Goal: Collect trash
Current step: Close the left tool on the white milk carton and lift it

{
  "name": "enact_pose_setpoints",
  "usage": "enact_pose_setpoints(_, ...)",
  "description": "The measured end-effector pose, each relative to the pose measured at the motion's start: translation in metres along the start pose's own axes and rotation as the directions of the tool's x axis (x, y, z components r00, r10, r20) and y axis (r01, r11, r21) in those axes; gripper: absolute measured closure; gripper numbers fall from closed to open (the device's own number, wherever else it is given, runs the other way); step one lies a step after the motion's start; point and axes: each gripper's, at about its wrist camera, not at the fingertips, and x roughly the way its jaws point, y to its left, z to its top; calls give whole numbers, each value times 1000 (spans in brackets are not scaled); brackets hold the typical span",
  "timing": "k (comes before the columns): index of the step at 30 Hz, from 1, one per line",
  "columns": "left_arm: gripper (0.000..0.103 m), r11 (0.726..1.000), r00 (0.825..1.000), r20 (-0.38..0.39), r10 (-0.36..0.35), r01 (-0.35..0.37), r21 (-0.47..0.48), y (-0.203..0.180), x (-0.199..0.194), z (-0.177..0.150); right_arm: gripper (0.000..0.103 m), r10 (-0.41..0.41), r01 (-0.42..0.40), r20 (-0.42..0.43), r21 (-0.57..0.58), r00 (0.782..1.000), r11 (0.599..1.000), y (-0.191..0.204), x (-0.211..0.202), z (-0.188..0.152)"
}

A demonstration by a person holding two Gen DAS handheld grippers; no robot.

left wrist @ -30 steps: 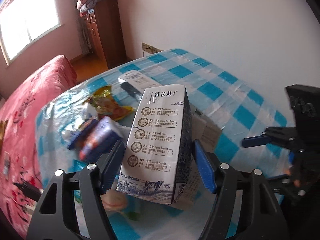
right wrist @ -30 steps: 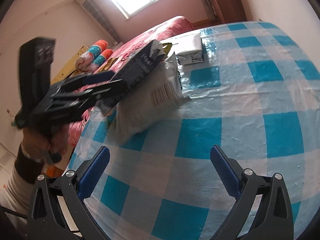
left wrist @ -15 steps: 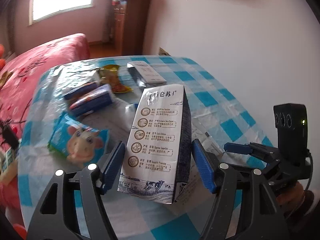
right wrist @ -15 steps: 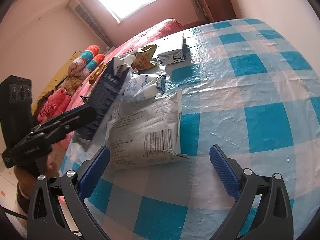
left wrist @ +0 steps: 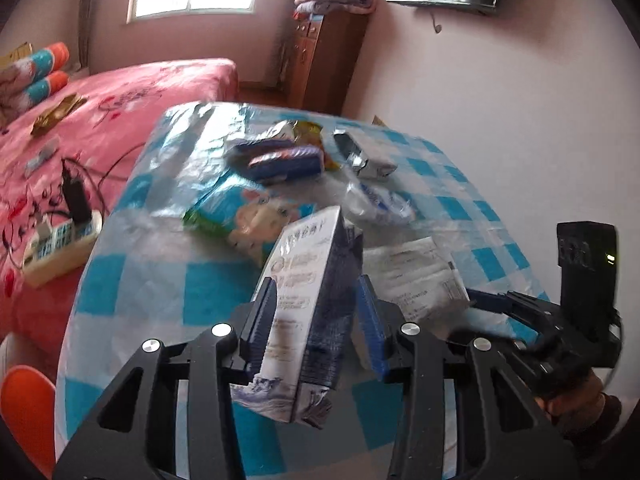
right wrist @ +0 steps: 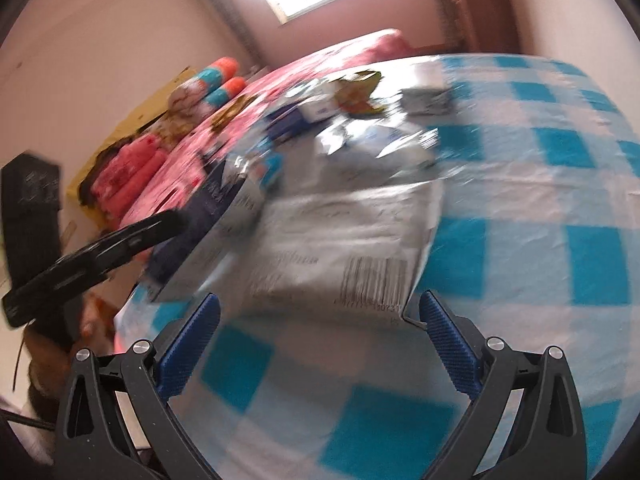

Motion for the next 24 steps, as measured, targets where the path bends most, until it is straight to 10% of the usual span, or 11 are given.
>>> enact_pose_setpoints(6, 38, 1000, 1000, -27, 10, -11, -4, 3, 0, -11, 4, 44, -52, -75, -109, 996, 993, 36, -5, -20)
enact_pose_setpoints(11, 20, 1000, 1000, -20, 20, -20, 7, 8, -5, -11, 4, -123, 119, -1, -244, 992, 963, 47, -22, -13)
enact_pose_setpoints(24, 21, 993, 996, -86, 38, -28, 110, -8, 18, -17, 4, -220, 140, -101, -504, 970, 852, 28, 34, 28)
